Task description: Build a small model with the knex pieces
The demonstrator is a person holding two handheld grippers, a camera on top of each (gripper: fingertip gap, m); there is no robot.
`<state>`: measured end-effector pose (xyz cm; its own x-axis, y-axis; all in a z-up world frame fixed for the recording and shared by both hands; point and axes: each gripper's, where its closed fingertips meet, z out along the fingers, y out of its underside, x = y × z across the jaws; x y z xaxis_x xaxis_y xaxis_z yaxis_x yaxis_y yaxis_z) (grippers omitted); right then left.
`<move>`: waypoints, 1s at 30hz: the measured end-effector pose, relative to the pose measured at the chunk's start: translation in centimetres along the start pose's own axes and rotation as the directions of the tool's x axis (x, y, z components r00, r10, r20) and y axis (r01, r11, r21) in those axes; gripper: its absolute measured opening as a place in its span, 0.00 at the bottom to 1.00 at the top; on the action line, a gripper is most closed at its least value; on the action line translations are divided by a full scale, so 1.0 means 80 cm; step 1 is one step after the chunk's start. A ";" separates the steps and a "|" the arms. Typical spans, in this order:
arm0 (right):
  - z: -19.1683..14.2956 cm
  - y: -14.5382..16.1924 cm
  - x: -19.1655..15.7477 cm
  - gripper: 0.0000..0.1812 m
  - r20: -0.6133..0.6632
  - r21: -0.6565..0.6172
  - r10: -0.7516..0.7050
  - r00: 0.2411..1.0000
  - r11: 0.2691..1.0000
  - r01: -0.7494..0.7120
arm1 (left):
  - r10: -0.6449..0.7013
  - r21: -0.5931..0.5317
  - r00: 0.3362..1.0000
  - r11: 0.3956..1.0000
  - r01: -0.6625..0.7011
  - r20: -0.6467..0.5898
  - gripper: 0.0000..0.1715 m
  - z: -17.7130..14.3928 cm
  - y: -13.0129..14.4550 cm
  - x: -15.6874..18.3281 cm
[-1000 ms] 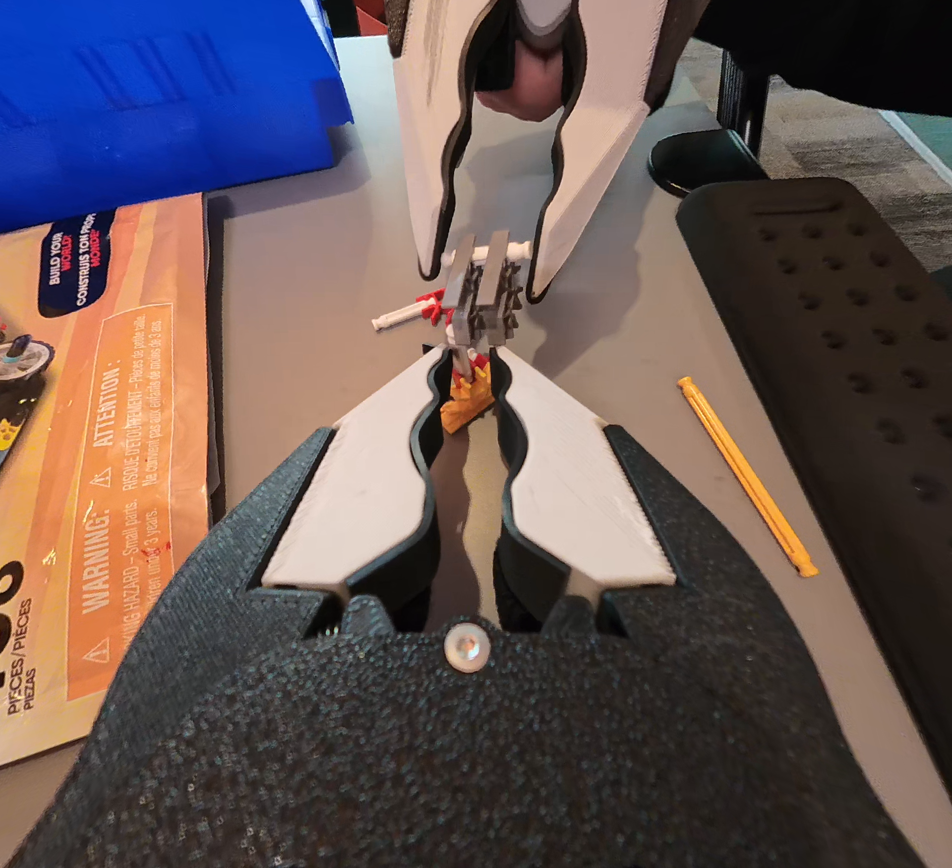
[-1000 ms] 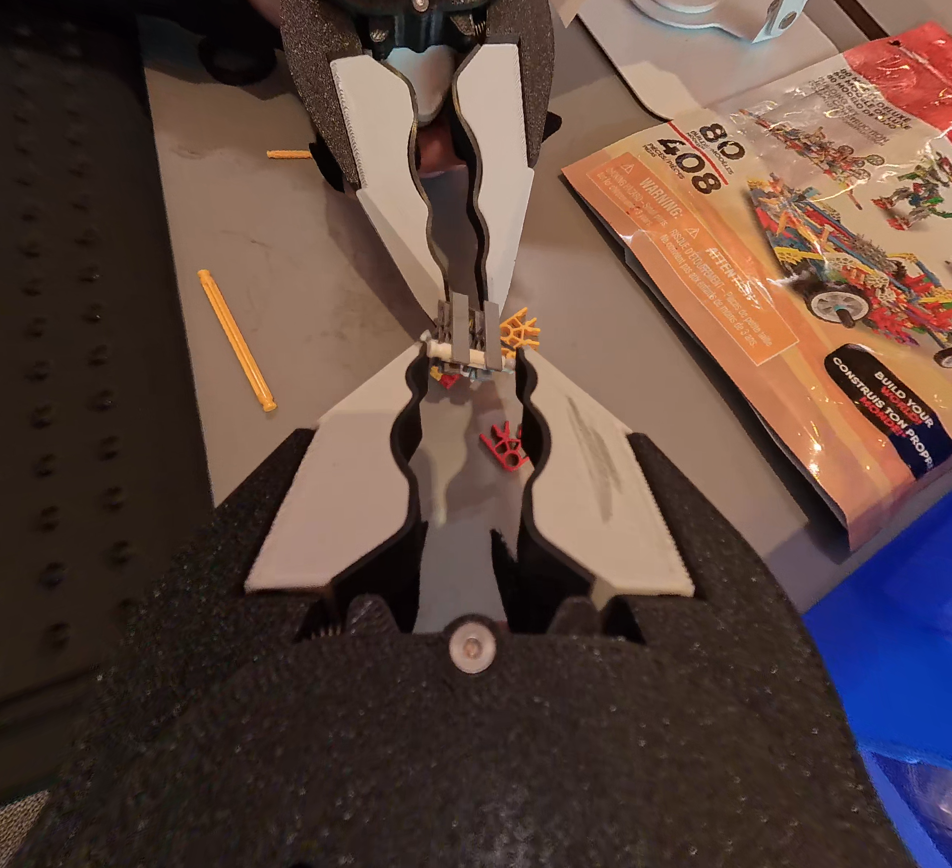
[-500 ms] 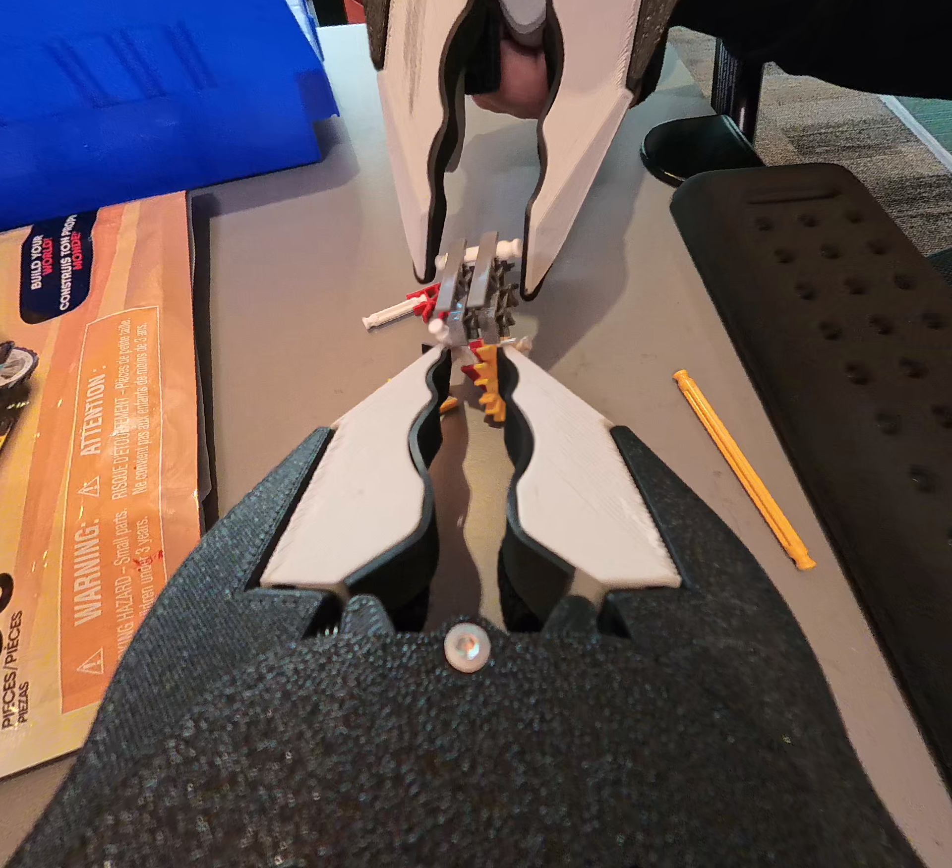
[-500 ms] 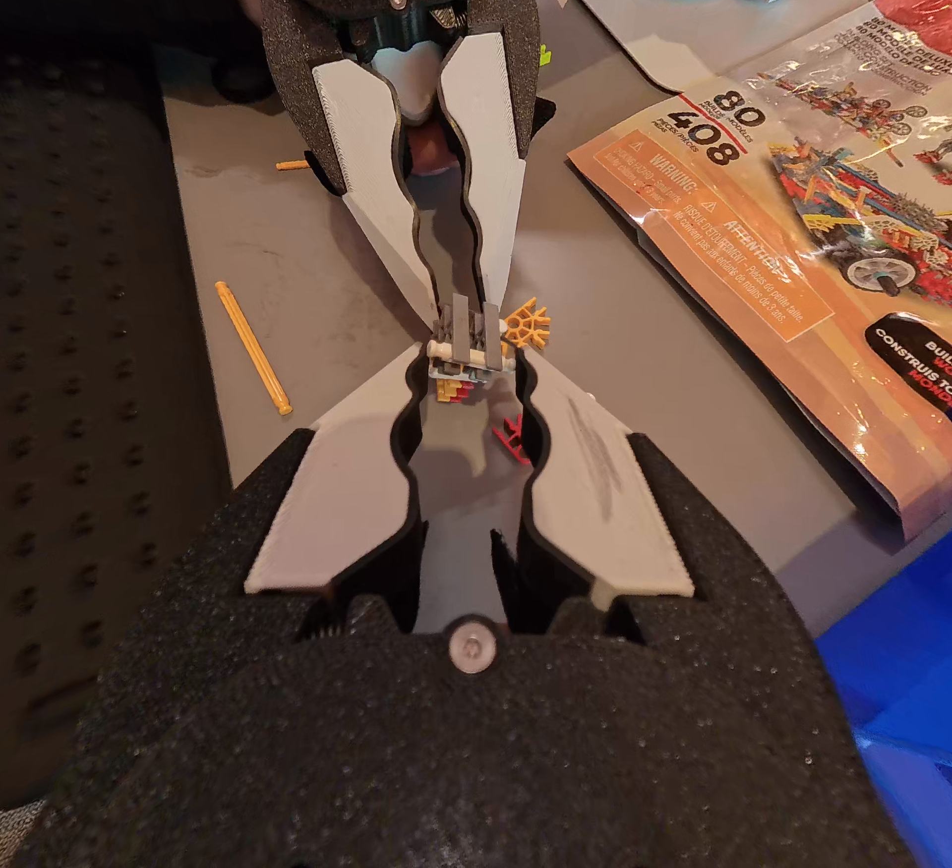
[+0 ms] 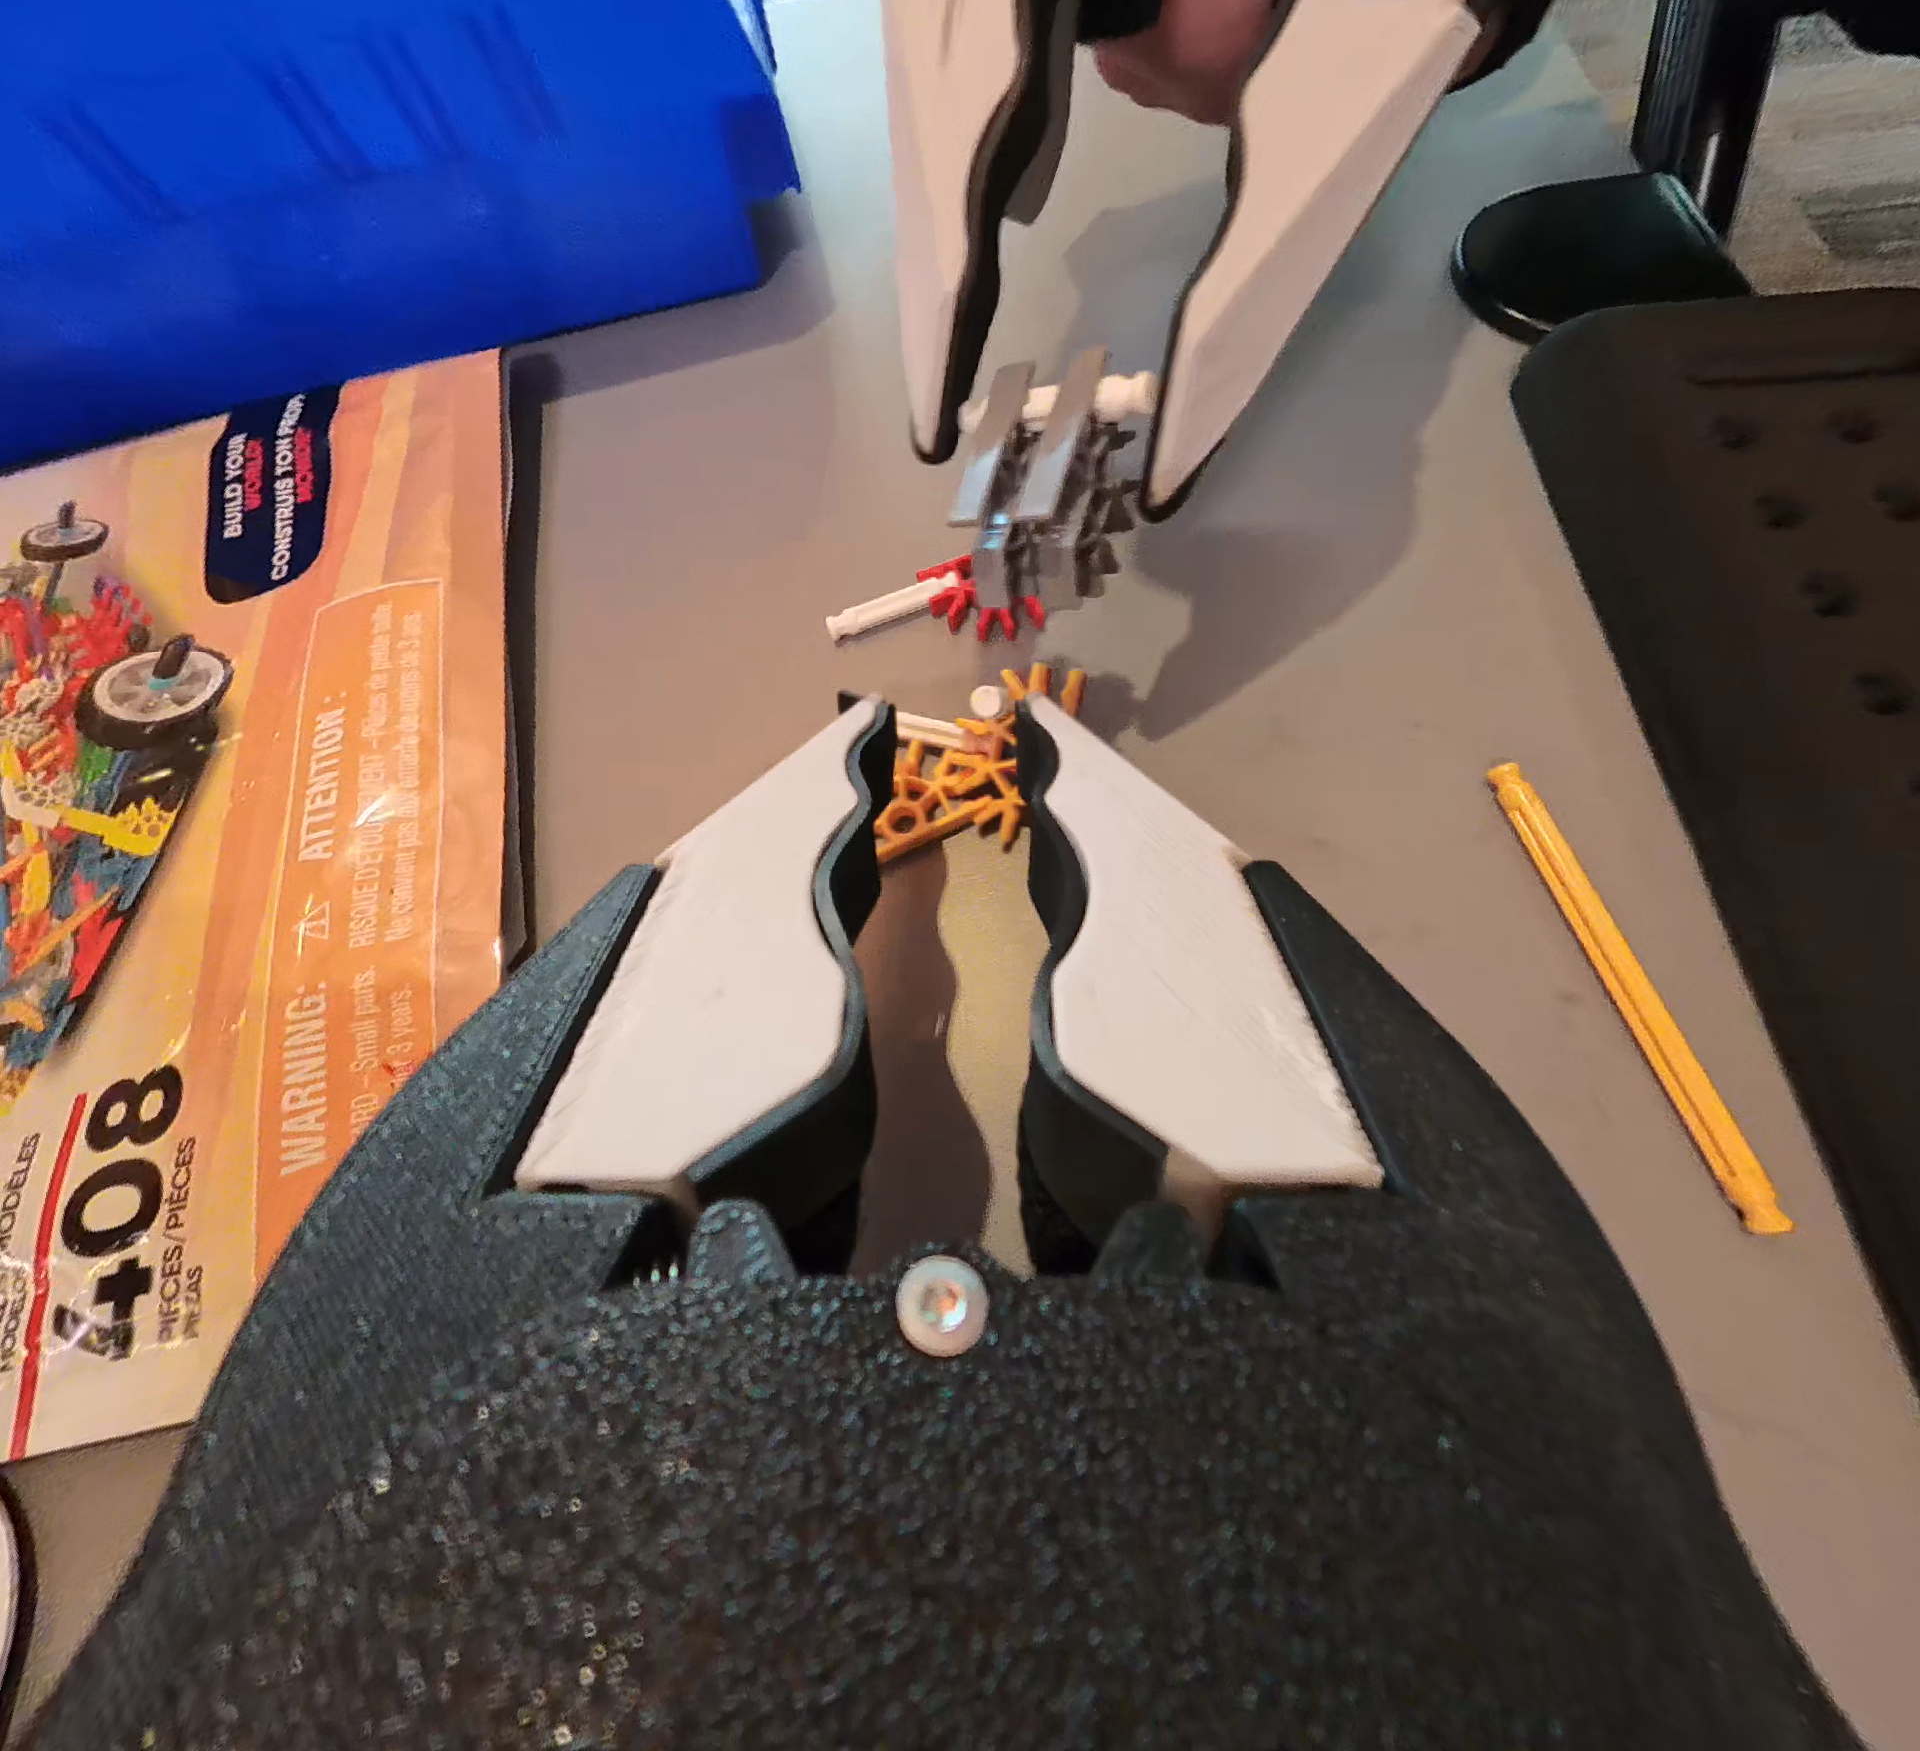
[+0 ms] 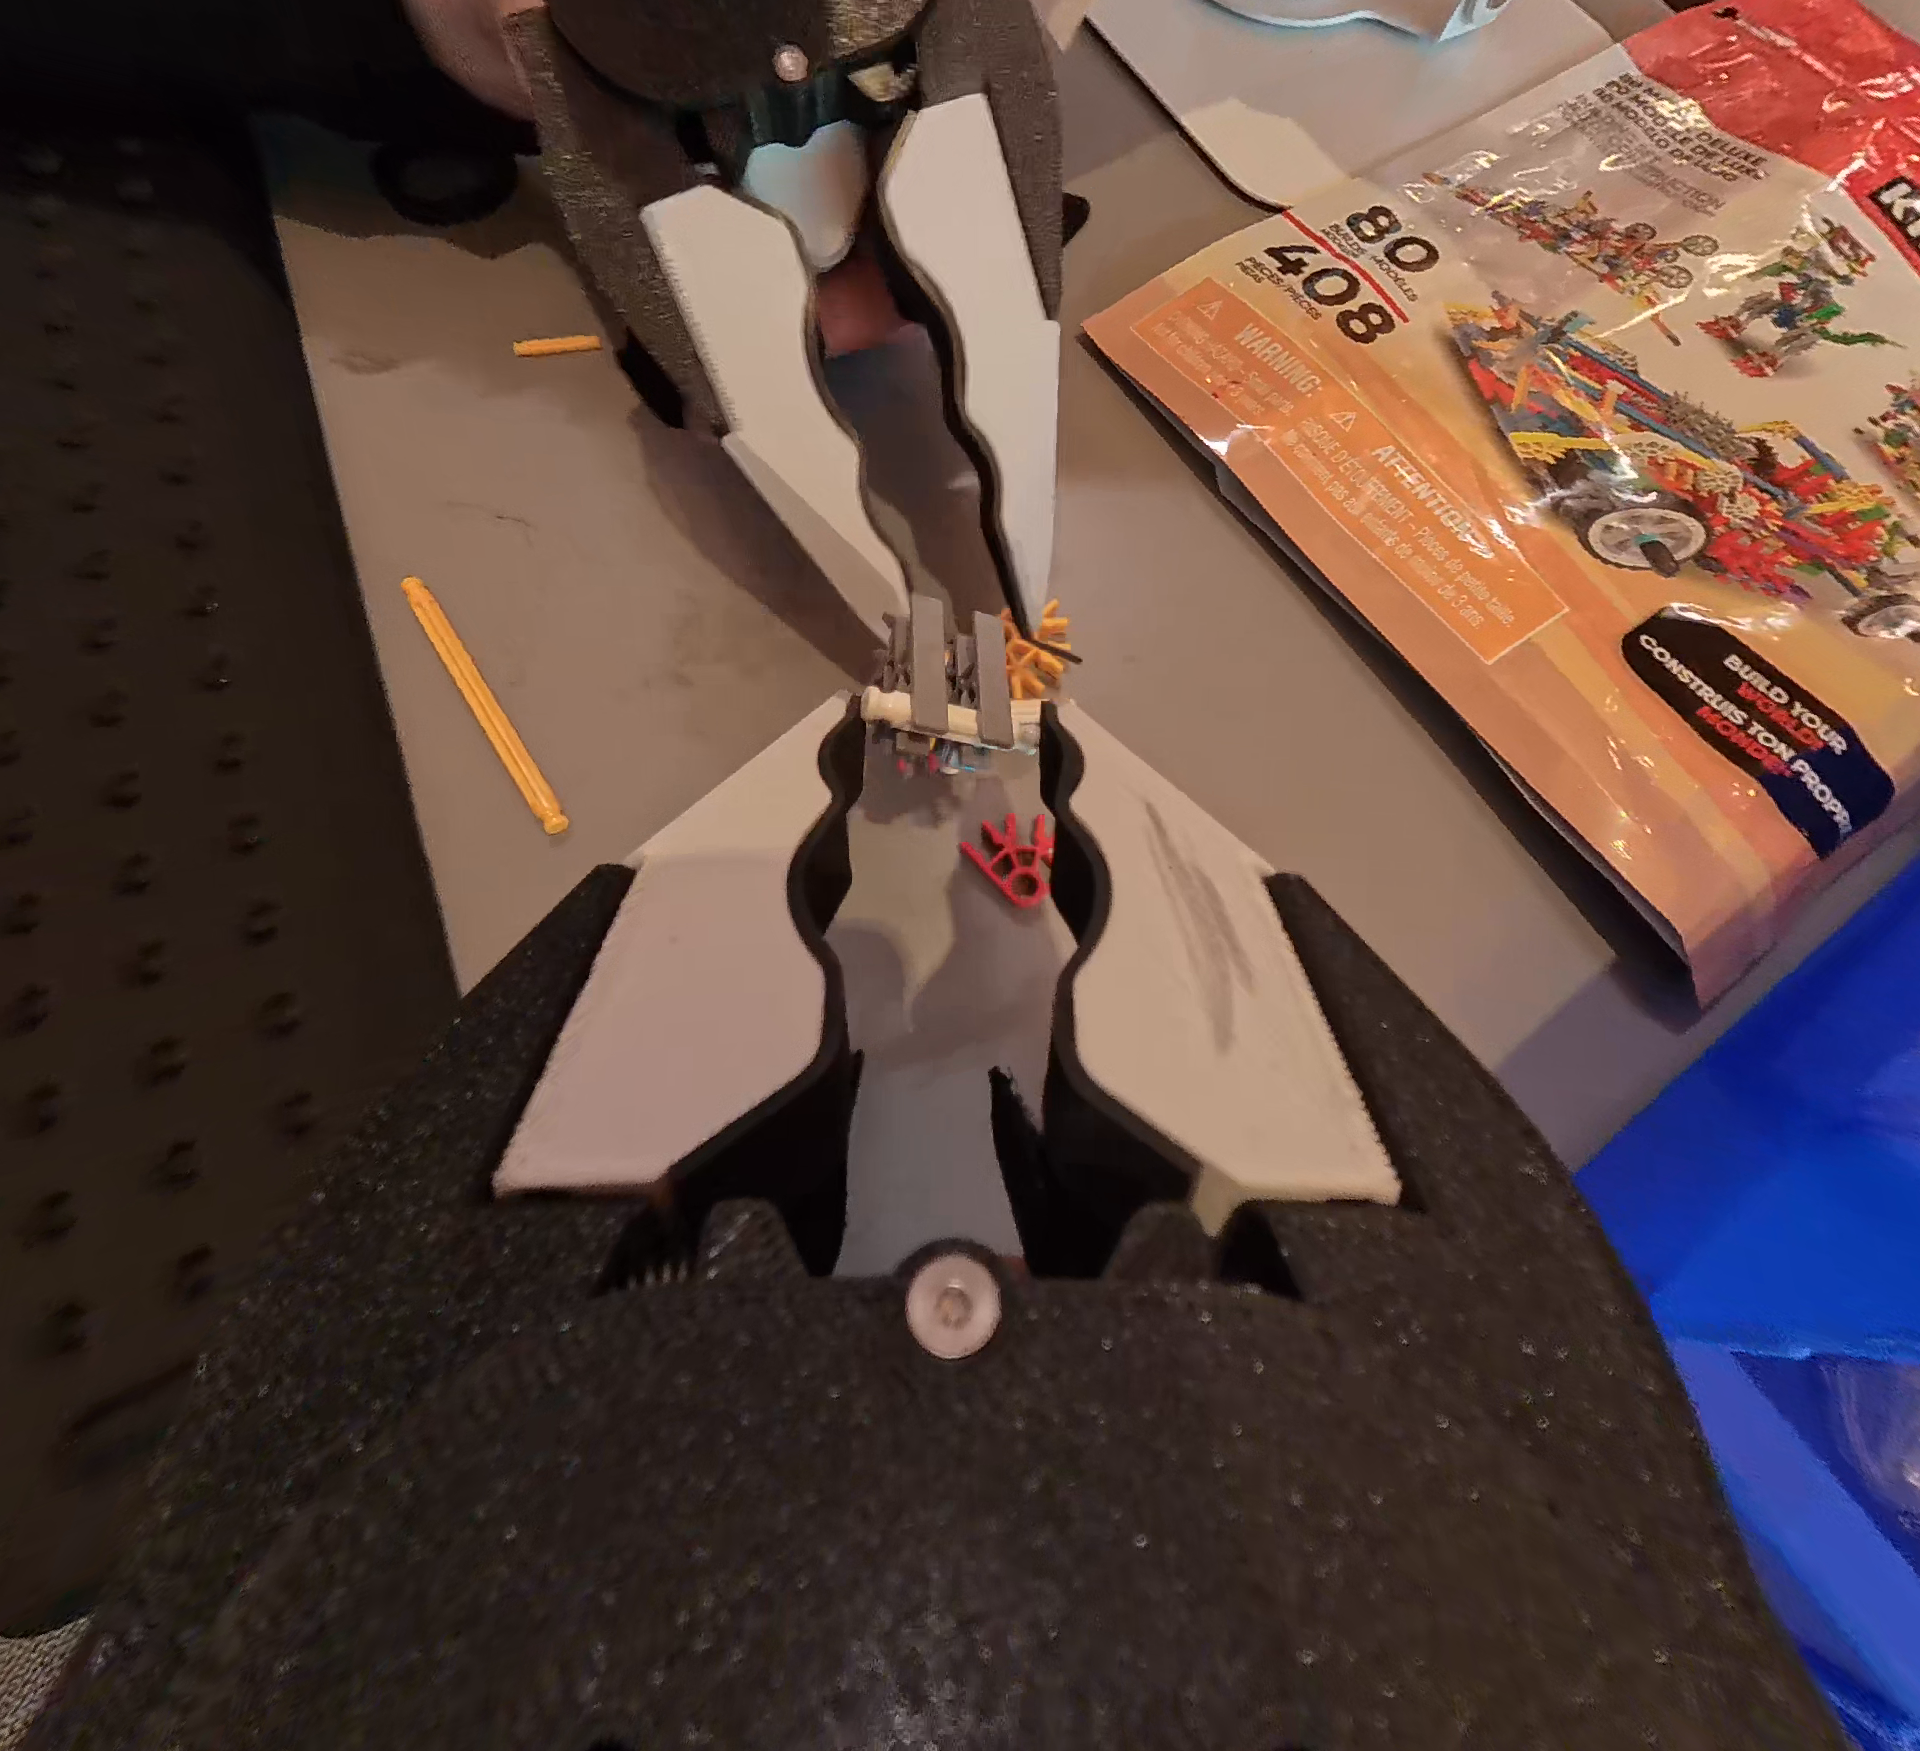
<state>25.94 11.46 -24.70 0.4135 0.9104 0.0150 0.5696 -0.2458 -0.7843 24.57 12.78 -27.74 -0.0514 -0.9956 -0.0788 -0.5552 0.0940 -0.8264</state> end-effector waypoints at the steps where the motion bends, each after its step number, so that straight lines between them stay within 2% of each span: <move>1: 0.000 0.001 0.003 0.18 -0.012 -0.006 0.007 1.000 1.000 -0.007 | 0.012 -0.016 1.000 1.000 -0.012 0.005 0.13 0.001 0.000 0.002; 6: -0.003 0.007 0.016 0.18 -0.043 0.010 0.084 0.995 0.996 -0.084 | 0.076 -0.131 0.997 0.989 -0.073 0.020 0.14 0.010 0.014 0.016; 8: -0.004 0.006 0.014 0.18 -0.031 0.033 0.114 0.993 0.993 -0.113 | 0.128 -0.133 0.990 0.984 -0.119 0.061 0.11 0.013 0.016 0.014; 13: -0.003 0.017 0.006 0.18 -0.008 0.027 0.178 0.984 0.984 -0.177 | 0.256 -0.134 0.961 0.961 -0.242 0.105 0.11 0.010 0.017 0.022; 17: -0.001 0.022 -0.009 0.18 0.030 0.040 0.186 0.982 0.981 -0.187 | 0.417 -0.173 0.894 0.904 -0.390 0.162 0.10 -0.001 0.024 0.035; 20: 0.006 0.021 -0.018 0.18 0.054 0.045 0.219 0.974 0.974 -0.222 | 0.564 -0.218 0.809 0.821 -0.528 0.166 0.10 -0.011 0.029 0.050; 24: 0.012 0.012 -0.034 0.18 0.140 0.074 0.280 0.950 0.953 -0.292 | 0.657 -0.222 0.743 0.748 -0.625 0.124 0.10 -0.022 0.031 0.076; 30: 0.022 0.017 -0.055 0.18 0.218 0.024 0.304 0.928 0.948 -0.316 | 0.715 -0.252 0.691 0.691 -0.677 0.104 0.11 -0.036 0.037 0.087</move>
<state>23.69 7.68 -26.92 0.4020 0.8422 -0.3591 0.3923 -0.5129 -0.7636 20.19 6.12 -29.14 -0.3459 -0.6208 -0.7035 -0.5579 0.7390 -0.3778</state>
